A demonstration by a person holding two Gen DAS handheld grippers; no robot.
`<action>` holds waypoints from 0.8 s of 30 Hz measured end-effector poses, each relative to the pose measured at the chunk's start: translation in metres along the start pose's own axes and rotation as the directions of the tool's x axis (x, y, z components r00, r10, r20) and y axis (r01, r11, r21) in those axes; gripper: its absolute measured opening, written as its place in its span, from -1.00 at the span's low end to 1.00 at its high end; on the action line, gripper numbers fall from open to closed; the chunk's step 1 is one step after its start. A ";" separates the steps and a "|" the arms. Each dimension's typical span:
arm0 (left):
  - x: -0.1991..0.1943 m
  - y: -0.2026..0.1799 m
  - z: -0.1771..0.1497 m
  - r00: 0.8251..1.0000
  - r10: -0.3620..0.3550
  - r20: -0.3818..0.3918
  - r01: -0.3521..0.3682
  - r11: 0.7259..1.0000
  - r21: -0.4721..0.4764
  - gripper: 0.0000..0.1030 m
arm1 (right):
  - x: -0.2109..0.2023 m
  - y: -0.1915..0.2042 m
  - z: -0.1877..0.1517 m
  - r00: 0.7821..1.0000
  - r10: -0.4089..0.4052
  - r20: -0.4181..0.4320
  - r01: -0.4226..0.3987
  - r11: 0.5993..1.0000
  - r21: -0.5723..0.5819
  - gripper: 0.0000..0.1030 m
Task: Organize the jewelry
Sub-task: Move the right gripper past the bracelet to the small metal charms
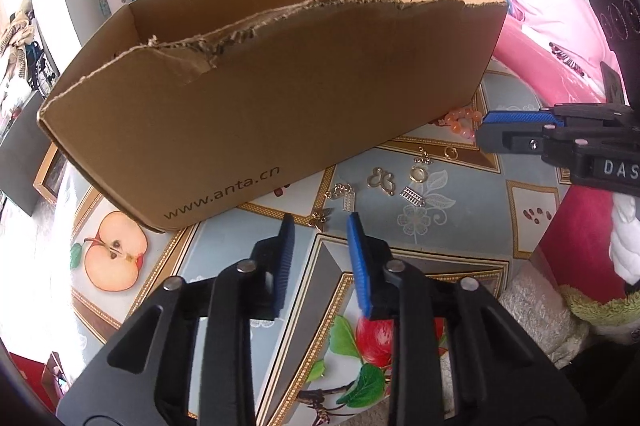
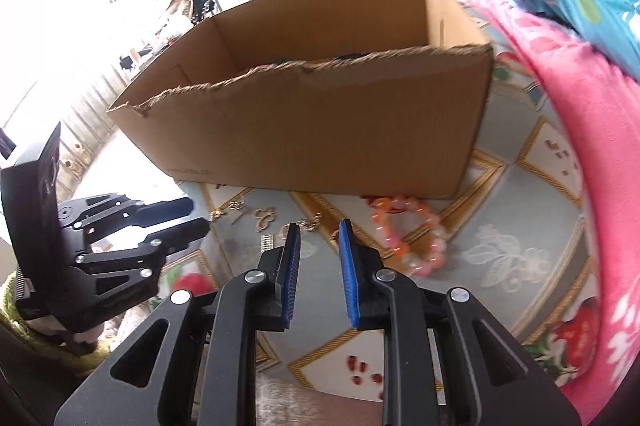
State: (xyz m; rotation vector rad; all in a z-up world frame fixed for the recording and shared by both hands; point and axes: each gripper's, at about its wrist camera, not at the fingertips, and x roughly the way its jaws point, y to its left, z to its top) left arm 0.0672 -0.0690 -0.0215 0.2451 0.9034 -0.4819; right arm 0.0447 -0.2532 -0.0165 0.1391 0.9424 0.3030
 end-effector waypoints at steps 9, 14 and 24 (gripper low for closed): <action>0.016 0.000 0.007 1.000 0.005 -0.030 -0.004 1.000 0.012 -0.68 | 0.008 0.012 0.000 0.999 0.031 -0.013 -0.031 0.999 -0.020 -0.61; 0.020 0.002 0.010 1.000 -0.009 -0.024 0.010 0.999 0.030 -0.72 | 0.012 0.012 0.001 0.999 0.039 -0.020 -0.039 0.999 -0.018 -0.61; 0.014 0.003 0.005 0.999 -0.019 -0.027 0.019 0.999 0.034 -0.89 | 0.011 0.015 0.000 0.999 0.041 -0.018 -0.041 0.999 -0.027 -0.61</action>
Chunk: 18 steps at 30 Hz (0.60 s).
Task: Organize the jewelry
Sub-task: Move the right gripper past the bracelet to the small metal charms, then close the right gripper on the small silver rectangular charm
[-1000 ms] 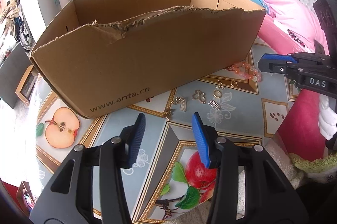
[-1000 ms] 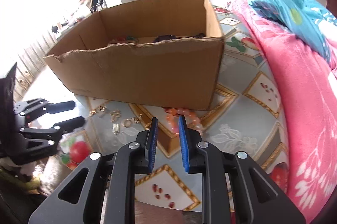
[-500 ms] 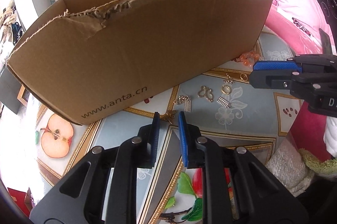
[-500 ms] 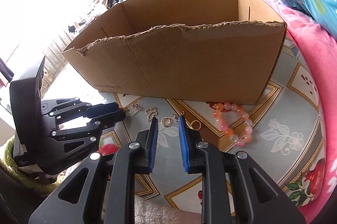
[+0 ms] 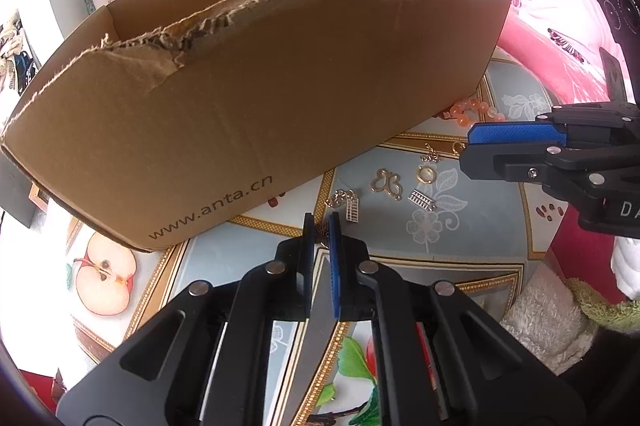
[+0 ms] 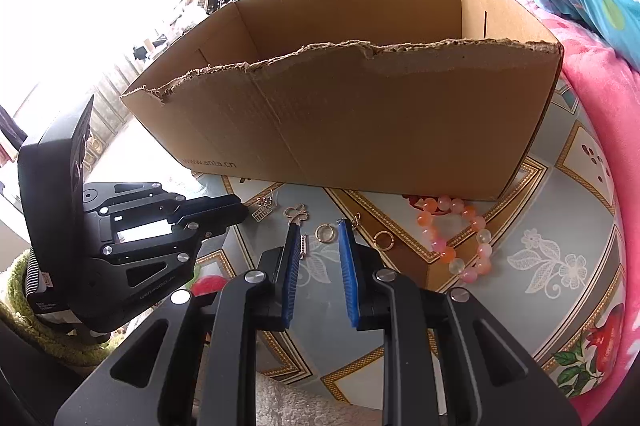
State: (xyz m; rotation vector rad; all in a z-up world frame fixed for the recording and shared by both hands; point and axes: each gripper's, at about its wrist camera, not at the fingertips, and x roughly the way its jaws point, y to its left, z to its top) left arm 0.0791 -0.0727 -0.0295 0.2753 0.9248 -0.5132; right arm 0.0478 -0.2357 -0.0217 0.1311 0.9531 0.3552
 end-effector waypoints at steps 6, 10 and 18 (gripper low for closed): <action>-0.007 0.002 -0.004 1.000 0.002 0.003 -0.002 1.000 -0.012 -0.88 | 0.002 0.001 0.000 1.000 -0.008 -0.006 0.008 1.000 -0.008 -0.61; -0.014 0.007 -0.007 1.000 0.011 0.007 -0.011 1.000 -0.027 -0.88 | 0.008 0.006 -0.001 0.999 -0.024 -0.024 0.023 0.999 -0.034 -0.61; -0.017 0.011 -0.006 1.000 0.018 0.014 -0.017 0.998 -0.053 -0.88 | 0.027 0.018 -0.004 0.997 -0.043 -0.071 0.037 0.995 -0.089 -0.61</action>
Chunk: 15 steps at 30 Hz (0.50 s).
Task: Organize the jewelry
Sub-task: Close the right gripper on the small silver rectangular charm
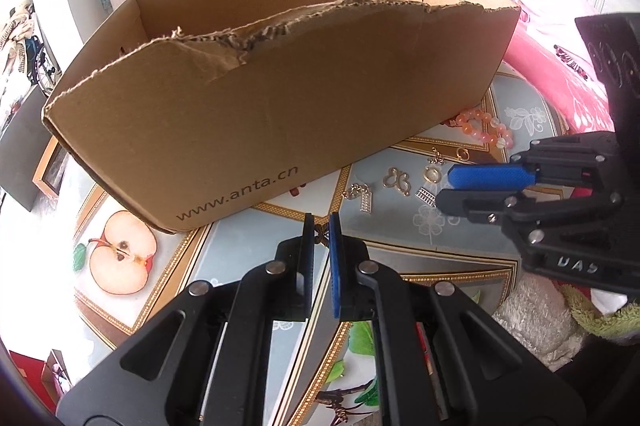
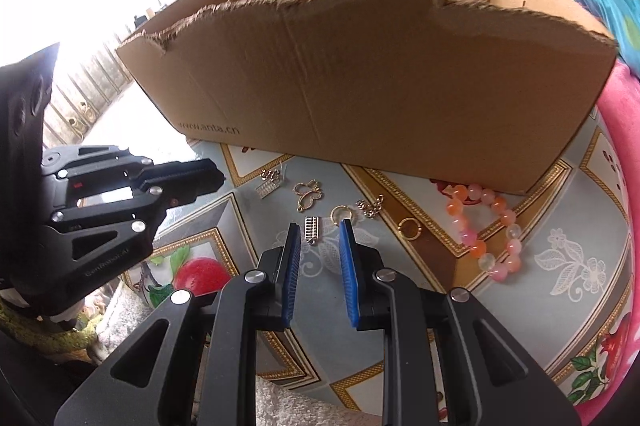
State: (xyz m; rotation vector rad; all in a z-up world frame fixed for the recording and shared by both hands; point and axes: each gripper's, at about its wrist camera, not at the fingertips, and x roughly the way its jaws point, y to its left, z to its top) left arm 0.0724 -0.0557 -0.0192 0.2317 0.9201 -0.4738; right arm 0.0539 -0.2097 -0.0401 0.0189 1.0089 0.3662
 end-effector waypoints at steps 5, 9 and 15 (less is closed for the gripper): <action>-0.001 0.000 0.000 1.000 -0.005 0.001 0.005 1.000 -0.002 -0.88 | 0.004 0.009 0.000 0.999 -0.046 -0.001 0.046 0.997 -0.055 -0.61; -0.001 0.002 0.000 1.000 -0.011 0.002 0.011 1.000 -0.002 -0.88 | 0.008 0.024 0.000 0.995 -0.098 0.004 0.097 0.988 -0.120 -0.65; -0.001 0.002 0.000 1.000 -0.013 0.006 0.013 1.000 -0.001 -0.88 | 0.010 0.031 0.003 0.995 -0.101 -0.009 0.098 0.987 -0.130 -0.86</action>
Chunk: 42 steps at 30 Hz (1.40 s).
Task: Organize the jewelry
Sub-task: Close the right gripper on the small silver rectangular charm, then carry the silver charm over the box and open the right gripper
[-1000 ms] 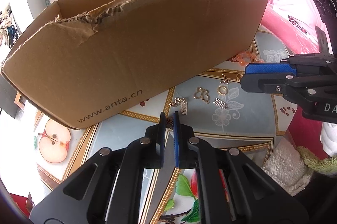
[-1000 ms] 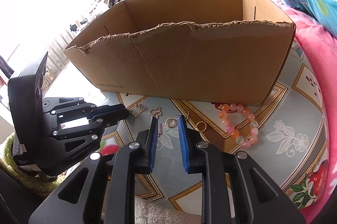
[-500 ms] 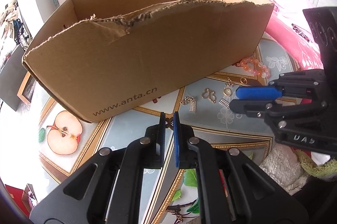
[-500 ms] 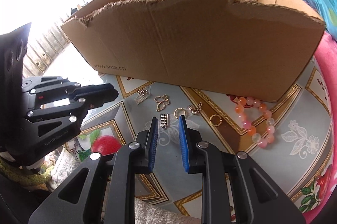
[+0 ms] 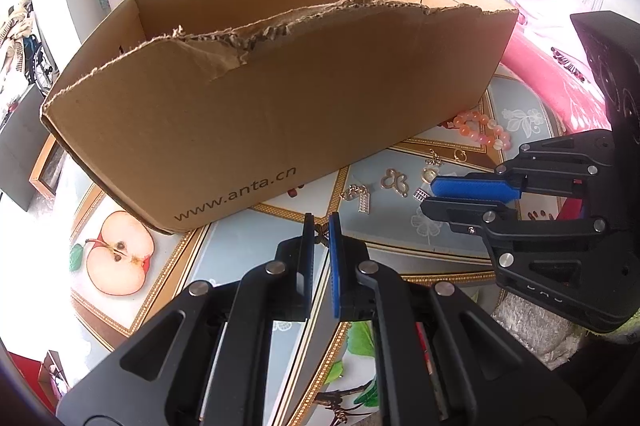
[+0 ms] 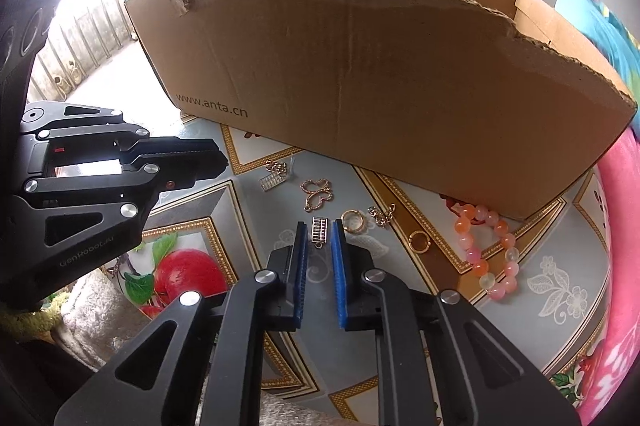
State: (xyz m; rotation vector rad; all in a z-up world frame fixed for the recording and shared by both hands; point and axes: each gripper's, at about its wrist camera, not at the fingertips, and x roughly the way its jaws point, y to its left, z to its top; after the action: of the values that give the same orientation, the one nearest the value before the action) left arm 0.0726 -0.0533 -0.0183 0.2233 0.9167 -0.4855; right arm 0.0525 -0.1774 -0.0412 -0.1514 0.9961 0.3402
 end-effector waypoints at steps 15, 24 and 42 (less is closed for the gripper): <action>-0.014 0.000 -0.003 0.999 0.006 0.034 -0.006 1.000 0.000 -0.88 | -0.009 -0.005 0.007 0.999 0.051 0.013 -0.052 0.996 0.070 -0.92; -0.049 0.001 0.006 0.992 -0.032 0.119 0.032 0.999 0.007 -0.88 | -0.057 -0.017 0.011 0.991 0.066 0.116 -0.075 0.994 0.077 -0.92; -0.055 0.027 0.110 0.973 -0.039 0.226 0.040 0.999 0.001 -0.88 | -0.082 -0.045 0.122 0.944 0.052 0.325 -0.083 0.993 0.082 -0.92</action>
State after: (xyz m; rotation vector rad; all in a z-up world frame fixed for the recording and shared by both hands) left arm 0.1357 -0.0552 0.0907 0.1430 0.6999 -0.5343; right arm 0.1245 -0.2024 0.0927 0.0252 0.6921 0.3668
